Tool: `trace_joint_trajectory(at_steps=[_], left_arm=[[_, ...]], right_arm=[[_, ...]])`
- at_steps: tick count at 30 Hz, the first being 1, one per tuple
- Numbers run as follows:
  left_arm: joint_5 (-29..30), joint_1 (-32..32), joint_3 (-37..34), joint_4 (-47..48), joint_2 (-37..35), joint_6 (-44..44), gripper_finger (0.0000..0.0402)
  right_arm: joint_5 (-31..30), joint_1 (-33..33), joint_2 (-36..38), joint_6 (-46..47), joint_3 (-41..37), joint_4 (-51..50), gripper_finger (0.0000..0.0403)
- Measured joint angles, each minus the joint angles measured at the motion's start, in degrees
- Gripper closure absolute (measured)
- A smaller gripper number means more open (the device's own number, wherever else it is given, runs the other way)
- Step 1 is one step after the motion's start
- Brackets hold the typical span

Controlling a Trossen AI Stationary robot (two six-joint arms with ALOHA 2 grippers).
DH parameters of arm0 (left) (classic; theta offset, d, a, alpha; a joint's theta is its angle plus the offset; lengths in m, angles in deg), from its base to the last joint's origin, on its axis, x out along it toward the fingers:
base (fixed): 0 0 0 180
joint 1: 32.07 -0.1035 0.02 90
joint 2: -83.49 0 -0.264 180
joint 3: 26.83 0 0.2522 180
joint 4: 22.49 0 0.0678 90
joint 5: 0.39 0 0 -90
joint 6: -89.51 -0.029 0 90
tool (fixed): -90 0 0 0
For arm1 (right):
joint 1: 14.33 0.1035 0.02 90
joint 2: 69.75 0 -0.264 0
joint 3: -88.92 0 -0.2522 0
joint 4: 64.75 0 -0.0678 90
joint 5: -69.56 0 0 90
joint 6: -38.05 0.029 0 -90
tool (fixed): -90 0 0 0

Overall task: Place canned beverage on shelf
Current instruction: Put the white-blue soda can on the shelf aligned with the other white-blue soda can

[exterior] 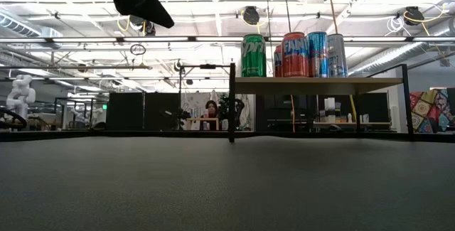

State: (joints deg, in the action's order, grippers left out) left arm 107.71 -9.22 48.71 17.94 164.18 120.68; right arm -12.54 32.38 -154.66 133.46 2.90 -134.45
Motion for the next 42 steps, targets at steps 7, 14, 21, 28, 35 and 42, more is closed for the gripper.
trace_joint_trajectory(at_steps=[7,14,21,28,35,42], left_arm=[[0.6,-0.2,0.0,-0.6,0.5,0.0,0.0006],[0.5,-0.9,0.0,-0.2,1.2,0.0,0.0006],[0.5,-0.9,0.0,-0.5,1.5,0.0,0.0006],[1.6,-0.9,0.0,-0.7,2.8,-0.1,0.0006],[1.6,-0.9,0.0,-1.2,3.3,-3.8,0.0006],[-6.6,-1.7,0.0,-11.0,3.3,-11.6,0.0006]], right_arm=[[1.4,0.1,-3.0,1.2,0.0,-1.6,0.0037],[1.9,0.5,-5.1,1.7,0.0,-1.6,0.0035],[2.9,0.7,-8.6,1.5,0.0,-3.3,0.0043],[2.6,0.7,-8.8,2.2,0.0,-3.3,0.0119],[-2.3,0.3,-6.6,5.2,0.8,-2.7,0.0162],[-16.4,-4.6,-4.6,-0.9,6.9,-2.9,0.0155]])
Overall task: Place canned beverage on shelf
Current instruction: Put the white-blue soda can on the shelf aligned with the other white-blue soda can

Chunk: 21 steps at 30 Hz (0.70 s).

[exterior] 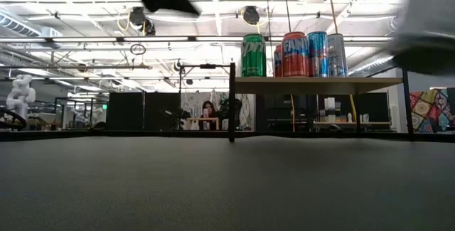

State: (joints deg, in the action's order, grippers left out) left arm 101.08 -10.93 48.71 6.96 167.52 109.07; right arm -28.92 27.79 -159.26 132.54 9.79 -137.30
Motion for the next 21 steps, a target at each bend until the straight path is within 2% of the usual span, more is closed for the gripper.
trace_joint_trajectory(at_steps=[2,7,15,19,21], left_arm=[[-5.3,-0.8,0.0,-5.7,0.3,-0.9,0.0006],[-9.9,-2.5,0.0,-14.0,0.5,-2.9,0.0006],[-13.7,-5.0,0.0,-16.4,1.3,-3.7,0.0006],[-20.0,-5.4,0.0,-18.4,3.5,-3.4,0.0006],[-21.3,-5.5,0.2,-18.6,4.4,-3.4,0.0006]], right_arm=[[-1.4,-2.3,-0.1,-5.1,1.5,0.8,0.0154],[-2.0,-8.1,-0.1,-16.5,3.9,5.3,0.0154],[-2.0,-14.0,-0.1,-27.8,5.7,10.1,0.0154],[-1.9,-16.5,-0.1,-31.6,5.8,12.8,0.0154],[-0.9,-17.5,-0.1,-33.1,5.8,12.7,0.0154]])
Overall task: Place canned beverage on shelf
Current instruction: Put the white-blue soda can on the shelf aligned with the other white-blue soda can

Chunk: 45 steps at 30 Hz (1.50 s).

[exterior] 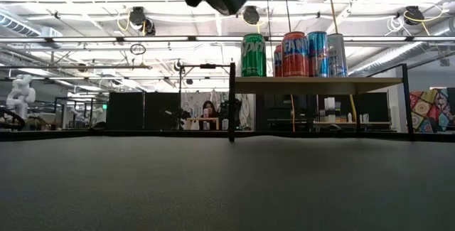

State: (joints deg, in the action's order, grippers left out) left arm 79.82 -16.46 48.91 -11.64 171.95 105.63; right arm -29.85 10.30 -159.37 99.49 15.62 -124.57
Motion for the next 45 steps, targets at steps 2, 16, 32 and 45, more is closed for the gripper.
trace_joint_trajectory(at_steps=[2,16,32,45], left_arm=[[0.3,0.1,0.0,0.0,1.0,0.1,0.0006],[6.5,-2.3,0.0,0.6,1.5,2.0,0.0067],[6.6,-6.3,-0.1,-10.3,0.9,1.6,0.0151],[-0.6,-11.7,0.0,-23.8,0.8,4.8,0.0147]], right_arm=[[0.8,-0.7,0.0,-1.5,0.0,1.2,0.0154],[1.7,-2.9,0.0,-5.7,0.0,2.2,0.0151],[-21.2,-2.3,5.2,-12.3,0.0,3.2,0.0048],[-39.9,-0.1,7.3,-20.4,0.0,11.3,0.0054]])
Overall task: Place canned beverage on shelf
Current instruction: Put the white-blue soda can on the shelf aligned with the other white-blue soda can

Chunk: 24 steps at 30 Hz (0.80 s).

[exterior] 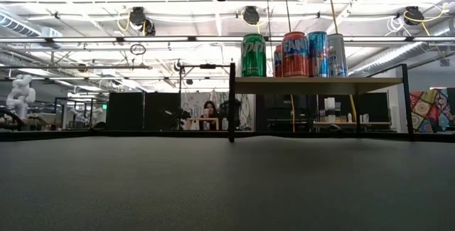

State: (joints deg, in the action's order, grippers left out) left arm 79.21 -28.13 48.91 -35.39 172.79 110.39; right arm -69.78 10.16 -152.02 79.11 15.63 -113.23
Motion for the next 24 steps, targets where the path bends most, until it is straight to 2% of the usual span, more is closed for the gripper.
trace_joint_trajectory(at_steps=[11,14,18,21,24], left_arm=[[-0.3,-0.2,0.0,0.3,0.0,-0.2,0.0146],[0.0,-0.2,0.0,0.5,0.0,-0.2,0.0139],[0.9,-0.9,0.1,3.3,0.0,-0.6,0.0100],[1.2,-2.4,0.2,7.3,-0.2,-0.2,0.0058],[0.4,-3.5,0.1,11.6,-0.3,0.1,0.0024]], right_arm=[[1.6,-0.4,0.1,-0.2,0.0,-0.8,0.0163],[1.6,-0.4,0.4,-0.1,0.0,-2.4,0.0163],[2.3,-0.9,1.9,1.7,0.0,-8.0,0.0148],[2.7,-1.4,4.2,3.3,-0.2,-15.6,0.0145],[-0.5,-2.4,7.4,6.8,-0.2,-27.1,0.0150]])
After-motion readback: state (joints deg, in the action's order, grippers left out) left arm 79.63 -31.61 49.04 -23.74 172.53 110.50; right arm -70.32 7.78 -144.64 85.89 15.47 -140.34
